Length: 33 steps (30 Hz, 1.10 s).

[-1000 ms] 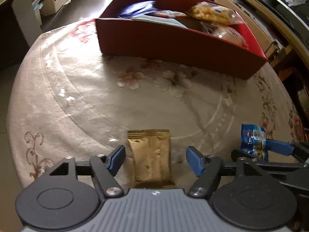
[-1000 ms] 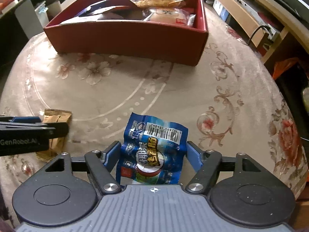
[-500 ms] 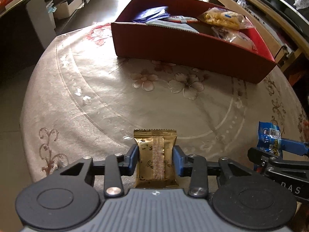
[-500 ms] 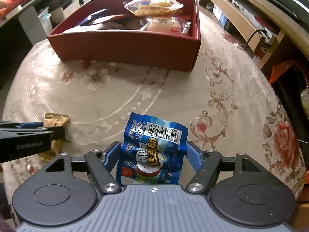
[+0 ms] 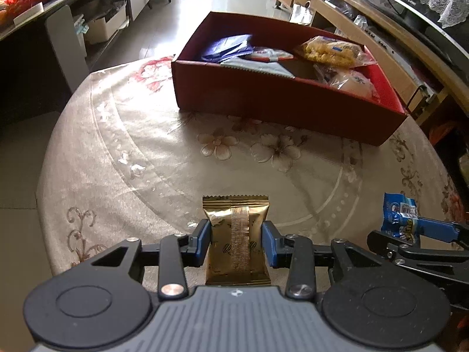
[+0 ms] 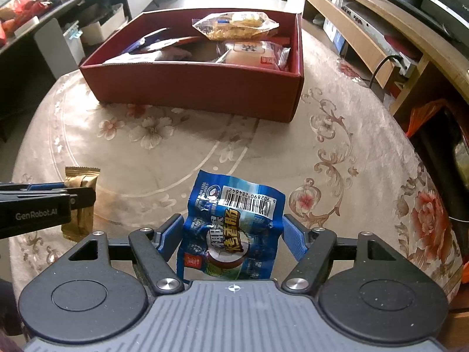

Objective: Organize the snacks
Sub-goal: 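Lift and carry the gold cake with left tool while right tool carries the sausage pack to the box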

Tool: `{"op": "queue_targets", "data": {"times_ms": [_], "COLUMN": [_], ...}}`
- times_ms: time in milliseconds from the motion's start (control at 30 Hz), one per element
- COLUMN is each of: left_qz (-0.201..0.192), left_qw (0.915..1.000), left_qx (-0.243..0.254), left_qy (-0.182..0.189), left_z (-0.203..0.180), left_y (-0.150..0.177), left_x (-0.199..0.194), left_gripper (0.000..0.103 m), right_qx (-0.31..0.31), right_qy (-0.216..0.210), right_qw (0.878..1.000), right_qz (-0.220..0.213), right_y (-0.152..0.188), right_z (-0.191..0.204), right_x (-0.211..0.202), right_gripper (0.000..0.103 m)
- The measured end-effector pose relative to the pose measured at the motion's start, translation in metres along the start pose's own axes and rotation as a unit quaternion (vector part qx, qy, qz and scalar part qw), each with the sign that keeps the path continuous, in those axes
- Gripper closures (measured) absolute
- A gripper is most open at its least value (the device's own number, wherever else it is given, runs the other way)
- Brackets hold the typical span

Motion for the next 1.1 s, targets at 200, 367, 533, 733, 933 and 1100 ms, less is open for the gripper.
{"op": "queue_targets", "data": {"times_ms": [200, 367, 533, 733, 933, 1100], "left_qz": [-0.011, -0.014, -0.015, -0.021, -0.024, -0.03], "left_qw": [0.9999, 0.9998, 0.9998, 0.9996, 0.9995, 0.9993], "left_qx": [0.011, 0.014, 0.014, 0.019, 0.019, 0.02], "left_qy": [-0.003, -0.003, -0.003, -0.002, 0.001, 0.002], "left_z": [-0.005, -0.005, -0.005, -0.008, -0.01, -0.01], "left_y": [-0.003, -0.005, -0.005, -0.007, -0.01, -0.014], "left_x": [-0.004, -0.005, -0.005, -0.008, -0.01, -0.012], "left_gripper": [0.064, 0.064, 0.064, 0.064, 0.064, 0.064], "right_qx": [0.0, -0.001, -0.002, 0.0, 0.001, 0.006], "right_qy": [-0.002, 0.0, 0.001, 0.0, -0.002, -0.003], "right_qw": [1.0, 1.0, 1.0, 1.0, 1.0, 1.0], "right_qz": [-0.005, -0.008, -0.009, -0.012, -0.018, -0.027], "right_y": [-0.001, -0.002, -0.003, -0.004, -0.008, -0.014], "right_z": [0.001, 0.001, 0.001, 0.002, 0.002, 0.0], "right_x": [-0.001, -0.002, -0.002, -0.004, -0.007, -0.01], "right_gripper": [0.026, 0.026, 0.026, 0.026, 0.026, 0.026]}}
Point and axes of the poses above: each gripper's, at about its wrist camera, not at the fingertips, and x roughly the way its jaws point, z to its left, y to its underside, the point moved 9 cm from there along x, roughly the way its jaws point, and after that the axes turned 7 degrees about y, right-handed, at the moved point
